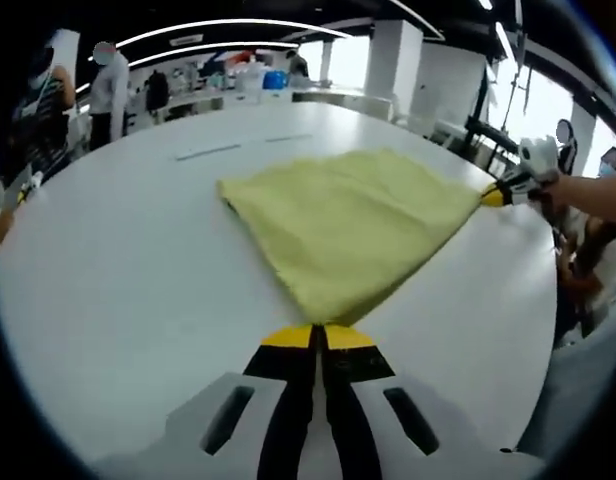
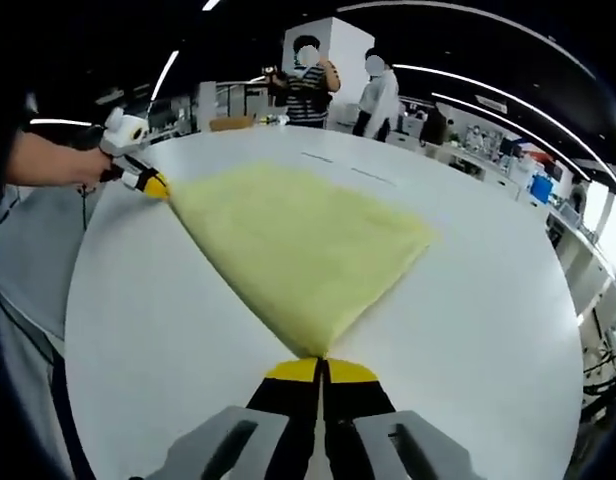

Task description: Fold the garment on the visible template until the final outline fits inside the template.

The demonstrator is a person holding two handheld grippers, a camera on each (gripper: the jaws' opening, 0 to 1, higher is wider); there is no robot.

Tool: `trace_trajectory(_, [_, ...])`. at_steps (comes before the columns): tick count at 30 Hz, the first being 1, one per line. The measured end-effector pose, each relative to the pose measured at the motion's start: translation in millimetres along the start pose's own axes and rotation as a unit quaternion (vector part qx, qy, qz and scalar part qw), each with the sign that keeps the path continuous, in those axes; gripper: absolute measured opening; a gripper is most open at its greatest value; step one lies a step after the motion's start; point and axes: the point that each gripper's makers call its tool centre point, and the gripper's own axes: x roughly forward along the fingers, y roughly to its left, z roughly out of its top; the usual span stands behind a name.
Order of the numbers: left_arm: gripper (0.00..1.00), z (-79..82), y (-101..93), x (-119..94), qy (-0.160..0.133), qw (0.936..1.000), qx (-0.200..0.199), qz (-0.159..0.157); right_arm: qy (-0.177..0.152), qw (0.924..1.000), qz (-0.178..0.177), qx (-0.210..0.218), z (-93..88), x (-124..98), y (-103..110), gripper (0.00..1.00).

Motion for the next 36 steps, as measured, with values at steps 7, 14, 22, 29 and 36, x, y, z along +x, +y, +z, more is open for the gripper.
trace_trajectory(7, [0.21, 2.2, -2.2, -1, -0.017, 0.9996, -0.02, -0.013, -0.012, 0.9997, 0.005, 0.021, 1.9, -1, -2, 0.11])
trace_trajectory(14, [0.15, 17.1, 0.4, 1, -0.045, 0.9972, -0.058, -0.015, -0.028, 0.9985, 0.013, 0.046, 10.2, 5, -2, 0.08])
trace_trajectory(22, [0.01, 14.8, 0.1, 8, -0.035, 0.9965, -0.076, -0.01, -0.022, 0.9993, 0.009, 0.03, 7.1, 5, -2, 0.0])
trace_trajectory(29, [0.0, 14.4, -17.1, 11, -0.031, 0.997, -0.067, -0.025, -0.016, 0.9996, 0.002, 0.022, -1.8, -8, -5, 0.0])
trace_trajectory(36, [0.0, 13.2, -36.5, 11, -0.027, 0.9971, -0.058, -0.042, -0.013, 0.9996, -0.001, 0.025, -19.0, -27, -4, 0.0])
